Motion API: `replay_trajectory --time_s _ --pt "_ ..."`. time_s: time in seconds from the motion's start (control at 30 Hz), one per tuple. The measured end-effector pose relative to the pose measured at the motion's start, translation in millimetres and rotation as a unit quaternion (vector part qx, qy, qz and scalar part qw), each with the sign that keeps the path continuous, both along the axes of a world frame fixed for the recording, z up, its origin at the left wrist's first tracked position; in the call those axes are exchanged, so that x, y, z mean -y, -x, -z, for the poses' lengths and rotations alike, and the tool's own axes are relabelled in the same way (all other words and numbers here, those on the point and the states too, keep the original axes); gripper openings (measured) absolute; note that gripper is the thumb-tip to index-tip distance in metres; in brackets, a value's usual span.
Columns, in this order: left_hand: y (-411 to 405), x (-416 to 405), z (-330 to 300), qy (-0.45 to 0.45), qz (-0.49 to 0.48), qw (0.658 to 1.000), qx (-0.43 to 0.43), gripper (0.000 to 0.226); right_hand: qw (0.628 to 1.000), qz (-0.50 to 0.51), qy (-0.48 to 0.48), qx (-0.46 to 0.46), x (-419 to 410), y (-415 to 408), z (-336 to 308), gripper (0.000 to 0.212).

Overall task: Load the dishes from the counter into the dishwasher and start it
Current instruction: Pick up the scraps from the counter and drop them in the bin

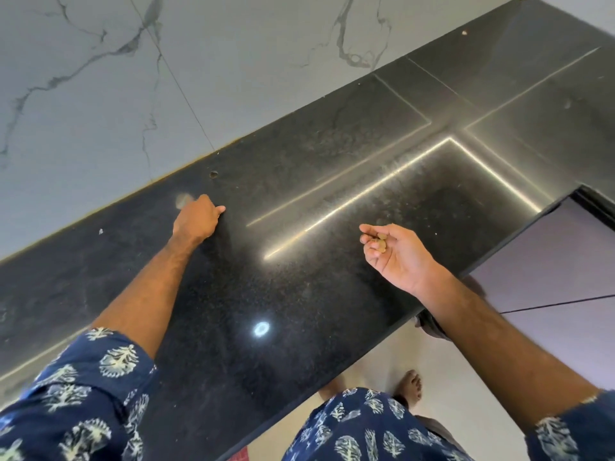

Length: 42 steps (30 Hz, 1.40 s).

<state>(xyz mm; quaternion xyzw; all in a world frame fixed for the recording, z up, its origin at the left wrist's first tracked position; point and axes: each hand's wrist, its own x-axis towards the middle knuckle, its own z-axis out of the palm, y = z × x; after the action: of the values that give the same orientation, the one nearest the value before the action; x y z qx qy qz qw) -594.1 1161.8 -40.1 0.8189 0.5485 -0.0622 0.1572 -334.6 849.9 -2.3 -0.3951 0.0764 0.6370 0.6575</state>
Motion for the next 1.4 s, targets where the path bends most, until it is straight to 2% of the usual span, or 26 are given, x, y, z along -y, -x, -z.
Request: replay_trajectory --time_s 0.1,0.17,0.3,0.4,0.5,0.57,0.6,0.63,0.7,0.77,0.87,0.93,1.0,1.07,1.1,1.23,1.3,1.4 --pt "7 19 2 -0.084 -0.008 0.996 0.013 0.049 1.000 -0.005 0.000 -0.003 7 -4 1 0.022" --pt "15 25 3 -0.112 0.014 0.994 -0.011 0.053 1.000 -0.009 0.004 0.002 11 -4 2 0.023" --pt "22 23 8 -0.107 0.087 0.987 -0.081 0.045 1.000 -0.014 0.021 0.009 15 -2 5 0.023" --pt "12 29 5 -0.104 0.097 0.987 -0.075 0.036 0.999 -0.022 0.030 0.008 18 3 6 0.022" --pt "0 45 0 -0.057 0.059 0.997 0.010 0.032 0.999 -0.022 0.026 0.004 24 4 1 0.022" --pt "-23 74 -7 0.037 0.004 0.987 0.157 0.032 1.000 -0.008 0.016 0.002 31 0 -5 0.024" --pt "-38 94 -13 0.114 -0.044 0.959 0.254 0.031 1.000 0.000 0.012 0.001 35 -2 -8 0.026" --pt "-57 119 -19 0.213 -0.097 0.908 0.348 0.030 1.000 0.009 0.008 0.003 42 -7 -9 0.029" --pt "-92 174 -31 0.391 -0.166 0.782 0.456 0.031 1.000 0.028 0.002 0.001 57 -17 -12 0.033" --pt "-120 226 -38 0.506 -0.152 0.685 0.503 0.032 0.999 0.047 -0.007 -0.010 75 -27 -11 0.038" --pt "-164 302 -45 0.614 -0.111 0.572 0.533 0.026 0.996 0.085 -0.018 -0.010 115 -49 -7 0.038" --pt "-191 343 -47 0.662 -0.106 0.517 0.531 0.019 0.993 0.118 -0.017 -0.012 147 -66 -1 0.036" --pt "-222 383 -42 0.690 -0.125 0.491 0.517 0.019 0.985 0.171 -0.002 -0.027 186 -88 12 0.033" --pt "-251 421 -24 0.701 -0.164 0.484 0.497 0.018 0.970 0.237 0.032 -0.051 225 -111 32 0.027" --pt "-262 435 -14 0.698 -0.186 0.493 0.485 0.017 0.963 0.256 0.055 -0.062 241 -119 44 0.026" --pt "-319 489 55 0.661 -0.260 0.564 0.421 0.028 0.957 0.248 0.100 -0.109 304 -155 106 0.030" --pt "-346 505 95 0.644 -0.263 0.608 0.383 0.034 0.950 0.255 0.143 -0.113 323 -171 143 0.027" --pt "-387 525 166 0.587 -0.250 0.703 0.314 0.036 0.932 0.272 0.214 -0.108 343 -195 212 0.021"
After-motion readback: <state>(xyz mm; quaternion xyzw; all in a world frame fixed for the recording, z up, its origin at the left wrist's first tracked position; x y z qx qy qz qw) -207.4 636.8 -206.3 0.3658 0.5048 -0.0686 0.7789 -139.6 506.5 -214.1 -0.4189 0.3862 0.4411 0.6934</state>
